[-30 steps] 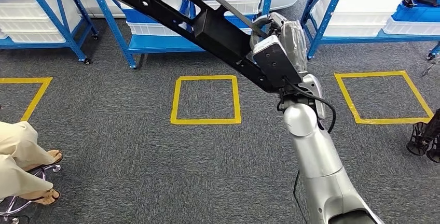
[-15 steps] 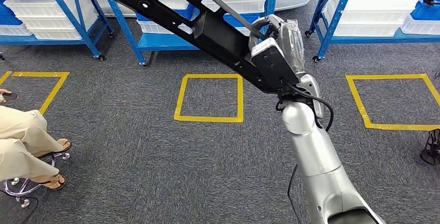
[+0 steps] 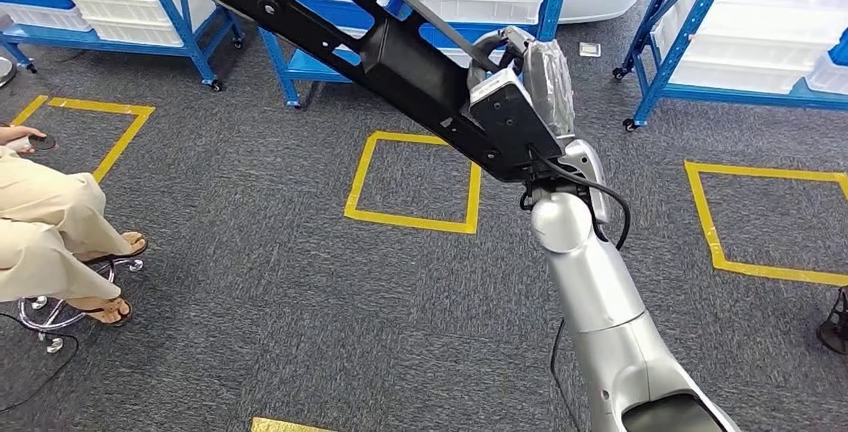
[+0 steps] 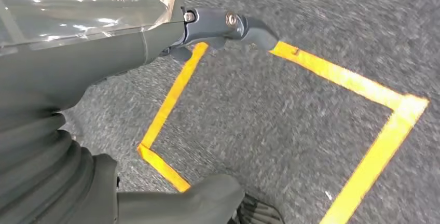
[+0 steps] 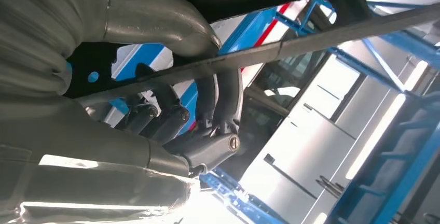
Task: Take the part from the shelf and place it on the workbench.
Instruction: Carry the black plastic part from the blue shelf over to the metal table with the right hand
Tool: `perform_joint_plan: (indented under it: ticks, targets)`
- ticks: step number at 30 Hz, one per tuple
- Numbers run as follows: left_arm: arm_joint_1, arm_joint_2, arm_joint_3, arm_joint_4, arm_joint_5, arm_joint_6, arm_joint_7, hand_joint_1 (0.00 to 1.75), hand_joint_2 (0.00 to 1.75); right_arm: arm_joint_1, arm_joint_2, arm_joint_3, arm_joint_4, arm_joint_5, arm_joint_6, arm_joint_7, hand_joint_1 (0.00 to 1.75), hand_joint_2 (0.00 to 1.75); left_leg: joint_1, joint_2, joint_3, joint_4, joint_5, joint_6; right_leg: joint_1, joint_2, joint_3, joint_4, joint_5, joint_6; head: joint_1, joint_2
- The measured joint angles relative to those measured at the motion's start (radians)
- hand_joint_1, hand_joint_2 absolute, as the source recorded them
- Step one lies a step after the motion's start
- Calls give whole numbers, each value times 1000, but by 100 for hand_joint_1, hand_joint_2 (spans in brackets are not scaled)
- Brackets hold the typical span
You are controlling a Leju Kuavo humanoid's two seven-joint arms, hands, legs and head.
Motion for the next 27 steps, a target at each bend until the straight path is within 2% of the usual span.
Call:
perform_joint_plan:
  ticks: [1, 3, 5, 6, 7, 8, 9, 10, 11, 12, 13, 14, 16, 18, 19, 20, 21, 22, 24, 25, 26, 27]
  targets:
    - [-1, 0, 0, 0, 0, 0, 0, 0, 175, -2, 1, 0, 1, 1, 0, 0, 175, 175, 6, -5, 12, -22, 12, -7, 0, 15, -9, 22, -12, 1, 0, 0]
    - [-3, -1, 0, 0, 0, -2, 0, 0, 175, -6, -1, 1, 6, 1, -1, -1, 175, 175, 17, -18, 20, -42, 24, -24, -10, 46, -56, 124, -58, 6, 1, 0]
    - [-4, -3, 0, 0, 0, -4, 0, 0, 175, -3, -4, 1, 13, 1, -1, -1, 175, 175, 25, -35, 16, -41, 26, -42, -25, 52, -99, 216, -88, 22, 1, 0]
    - [-3, -4, 0, 0, 0, -4, 0, 0, 175, -2, -4, 1, 17, 1, -1, -2, 175, 175, 30, -44, 13, -38, 26, -53, -34, 53, -99, 216, -83, 36, 1, 0]
    - [-2, -5, 0, 0, 0, -5, 0, 0, 175, -1, -4, 1, 21, 1, -1, -2, 175, 175, 35, -54, 11, -34, 25, -64, -43, 53, -79, 175, -61, 52, 1, 0]
    - [-2, -5, 0, 0, 1, -5, 0, 0, 175, -1, -4, 1, 24, 1, -1, -3, 175, 175, 41, -64, 8, -25, 21, -76, -53, 60, -45, 106, -34, 69, 1, 0]
    - [-2, -5, 1, 0, 1, -6, 0, 0, 175, -2, -4, 2, 26, 1, -1, -4, 175, 175, 45, -74, 3, -16, 17, -88, -58, 70, -15, 47, -13, 78, 2, 0]
    - [-2, -5, 1, 0, 1, -6, 0, 0, 175, -3, -4, 2, 28, 0, -1, -5, 175, 175, 48, -83, -3, -6, 13, -100, -60, 79, 9, 1, 1, 77, 1, 0]
    - [-2, -5, 1, 0, 1, -6, 0, 0, 175, -4, -4, 3, 30, 0, -1, -6, 175, 175, 50, -90, -10, 2, 10, -110, -60, 86, 20, -19, 4, 68, 0, 0]
    - [-2, -4, 1, 1, 1, -6, 0, 0, 175, -5, -3, 3, 32, 0, -1, -7, 175, 175, 51, -96, -15, 4, 11, -119, -54, 86, 20, -17, 3, 53, 0, 0]
    - [-1, -5, 1, 1, 1, -6, 0, 0, 175, -6, -1, 4, 33, 0, -1, -9, 175, 175, 52, -101, -19, 5, 12, -126, -55, 80, 21, -21, 6, 39, -2, 0]
    - [1, -5, 2, 1, 1, -6, 0, 0, 175, -7, 0, 4, 34, -1, -1, -11, 175, 175, 54, -101, -23, 7, 13, -131, -57, 73, 20, -22, 8, 29, -2, 0]
    - [2, -6, 2, 1, 2, -4, 0, 0, 175, -12, 5, 5, 37, -4, -1, -16, 175, 175, 54, -72, -42, 44, -10, -143, -65, 59, 22, -26, 12, 13, -7, 0]
    - [0, -6, 5, 1, 4, -1, -1, 0, 175, -16, 8, 7, 41, -7, -1, -20, 175, 175, 57, -32, -97, 156, -66, -156, -66, 42, 24, -27, 11, 5, -14, 0]
    - [0, -6, 6, 1, 6, 0, -1, 0, 175, -18, 8, 8, 44, -9, -1, -20, 175, 175, 61, -22, -131, 220, -91, -161, -65, 33, 24, -27, 9, 3, -17, 0]
    - [0, -6, 8, 1, 8, 1, -1, 0, 175, -19, 8, 10, 47, -10, -1, -21, 175, 175, 65, -17, -158, 268, -104, -165, -65, 24, 24, -27, 8, 2, -17, 0]
    - [0, -6, 9, 1, 9, 1, -1, 0, 175, -20, 9, 13, 51, -11, -1, -21, 175, 175, 70, -14, -168, 280, -98, -169, -66, 15, 25, -27, 7, 1, -17, 0]
    - [1, -6, 9, 1, 10, 2, -1, 0, 175, -21, 10, 15, 54, -12, -1, -21, 175, 175, 74, -9, -158, 252, -74, -171, -67, 7, 26, -27, 6, 2, -17, 0]
    - [1, -7, 12, 1, 10, 4, -1, 0, 175, -26, 14, 18, 57, -12, -1, -22, 175, 175, 79, 22, -95, 120, -6, -177, -68, -7, 32, -27, 0, 7, -18, 0]
    - [0, -7, 14, 1, 10, 6, -2, 0, 175, -30, 15, 20, 57, -12, -1, -22, 175, 175, 76, 35, -66, 62, 16, -178, -66, -13, 34, -27, -3, 12, -19, 0]
    - [-1, -8, 16, 1, 10, 7, -2, 0, 175, -34, 17, 21, 57, -12, -1, -22, 175, 175, 73, 44, -49, 27, 25, -177, -62, -19, 36, -28, -6, 17, -20, 0]
    - [-2, -9, 18, 1, 10, 8, -2, 0, 175, -38, 18, 22, 57, -12, -1, -23, 175, 175, 67, 44, -44, 15, 23, -175, -55, -25, 39, -31, -7, 23, -20, 0]
